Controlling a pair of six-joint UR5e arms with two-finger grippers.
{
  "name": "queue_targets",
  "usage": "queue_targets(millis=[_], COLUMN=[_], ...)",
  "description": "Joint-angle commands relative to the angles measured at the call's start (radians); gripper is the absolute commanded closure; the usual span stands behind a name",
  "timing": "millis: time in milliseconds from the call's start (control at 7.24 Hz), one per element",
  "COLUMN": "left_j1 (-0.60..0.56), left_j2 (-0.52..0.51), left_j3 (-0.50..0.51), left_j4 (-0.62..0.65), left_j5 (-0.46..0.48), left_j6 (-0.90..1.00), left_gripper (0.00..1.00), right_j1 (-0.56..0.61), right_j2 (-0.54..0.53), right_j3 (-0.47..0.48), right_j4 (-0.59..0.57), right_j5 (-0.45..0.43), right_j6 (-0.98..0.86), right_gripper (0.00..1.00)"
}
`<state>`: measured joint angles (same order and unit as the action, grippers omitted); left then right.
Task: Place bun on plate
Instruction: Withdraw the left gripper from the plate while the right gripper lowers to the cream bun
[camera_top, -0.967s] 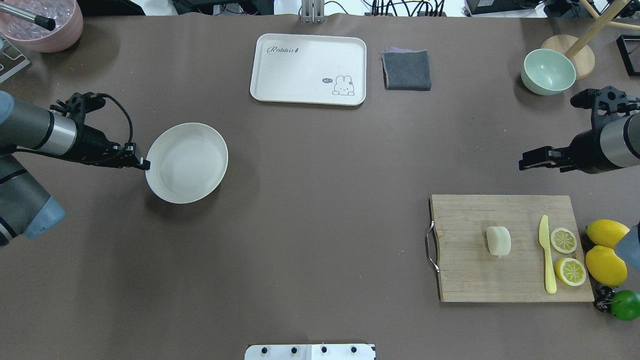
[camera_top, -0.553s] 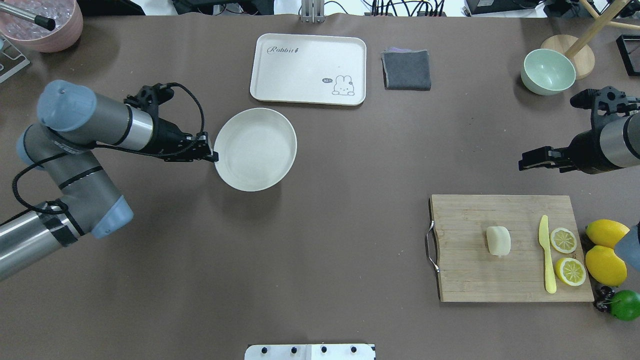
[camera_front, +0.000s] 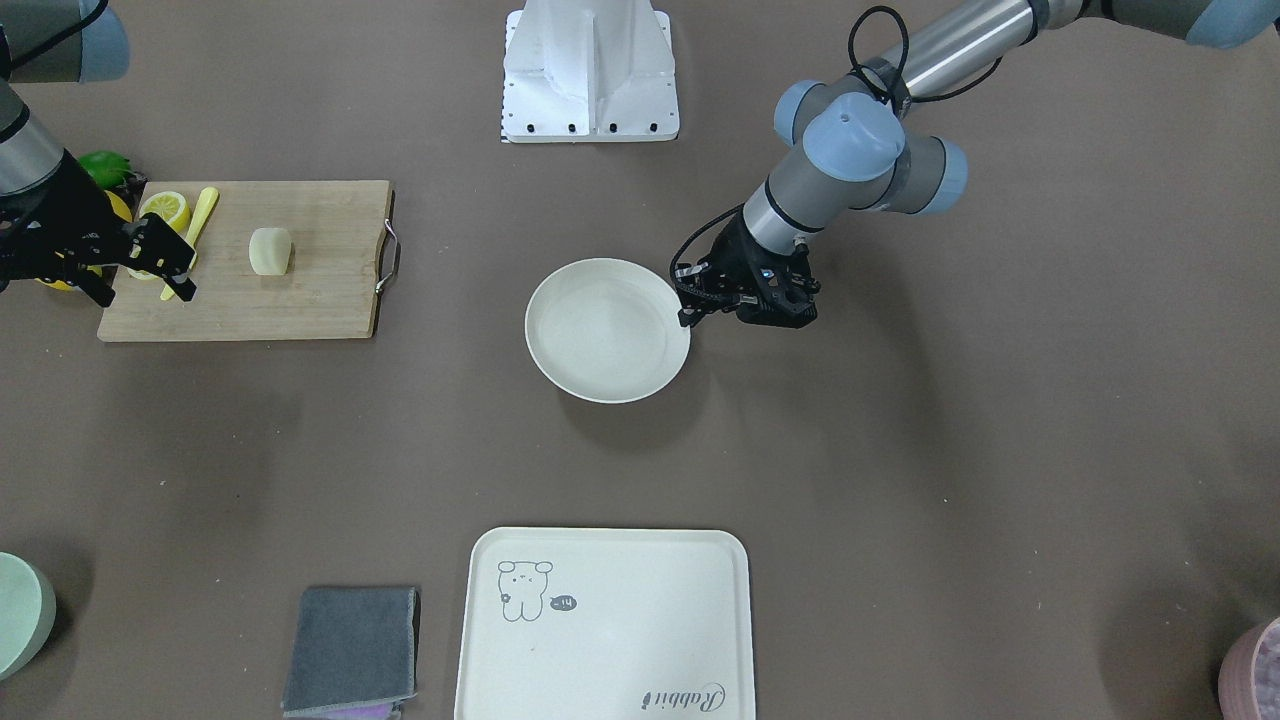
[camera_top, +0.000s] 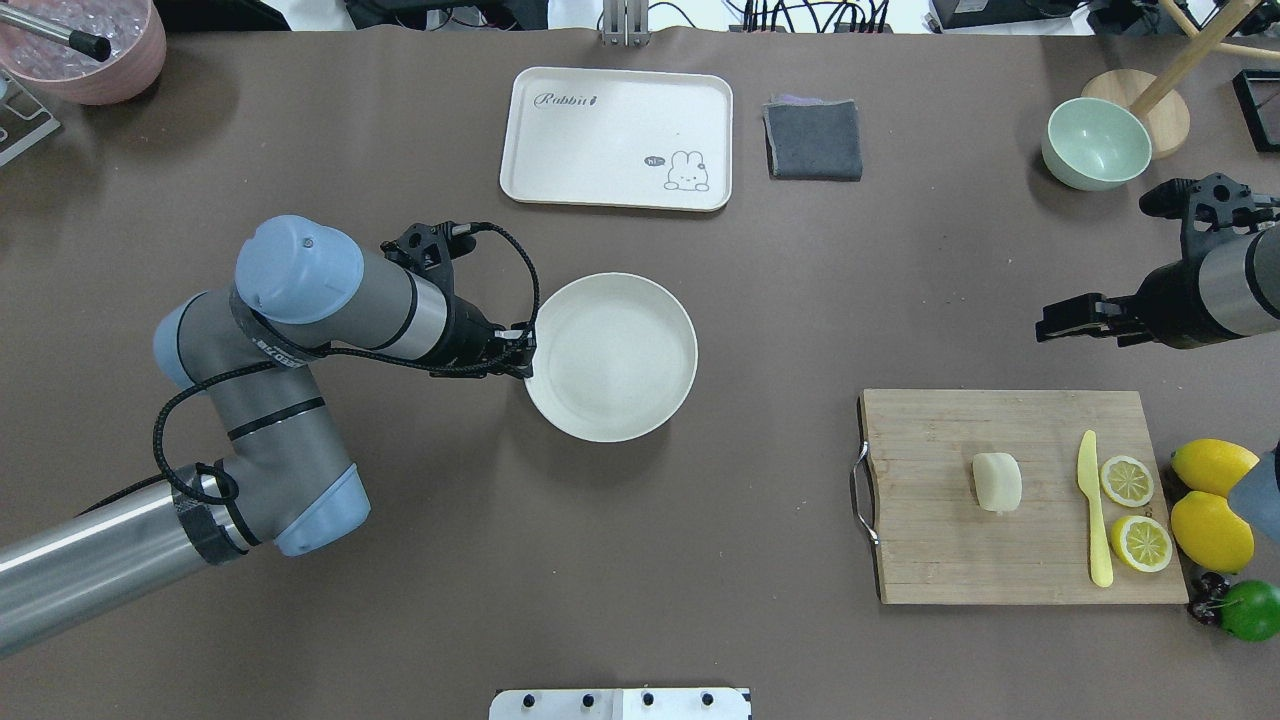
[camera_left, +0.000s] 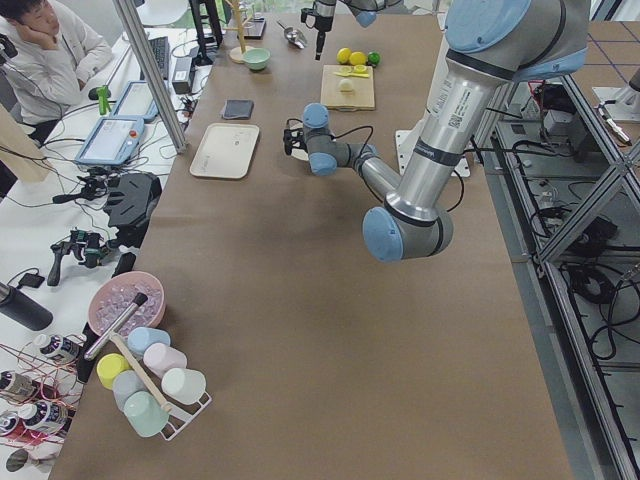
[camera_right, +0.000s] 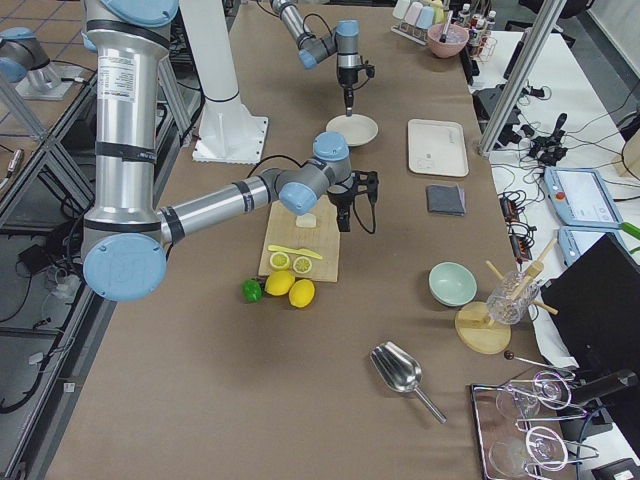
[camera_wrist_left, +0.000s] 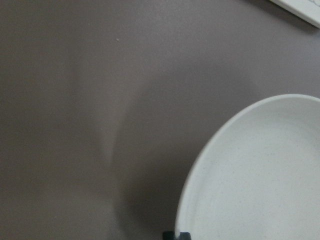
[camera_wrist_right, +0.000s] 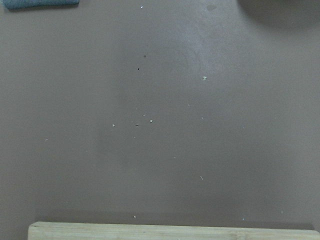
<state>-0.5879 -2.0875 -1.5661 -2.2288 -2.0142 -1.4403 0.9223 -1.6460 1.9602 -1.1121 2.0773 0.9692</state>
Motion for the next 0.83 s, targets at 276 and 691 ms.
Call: queue_targets(millis=[276, 691], left_j1=[-0.044, -0.313], left_j2=[0.004, 0.072], left_j3=[-0.025, -0.035], left_j4=[0.009, 0.073], left_j5=[-0.003, -0.249], left_j6=[0.057, 0.269], left_gripper=[0.02, 0.02], right_j1=[-0.058, -0.243], right_j2=[0.011, 0.006], right_j3=[0.002, 0.008], right_j4=[0.020, 0.048], right_j5=[-0.006, -0.150], right_j6=[0.081, 0.228], right_gripper=[0.00, 0.00])
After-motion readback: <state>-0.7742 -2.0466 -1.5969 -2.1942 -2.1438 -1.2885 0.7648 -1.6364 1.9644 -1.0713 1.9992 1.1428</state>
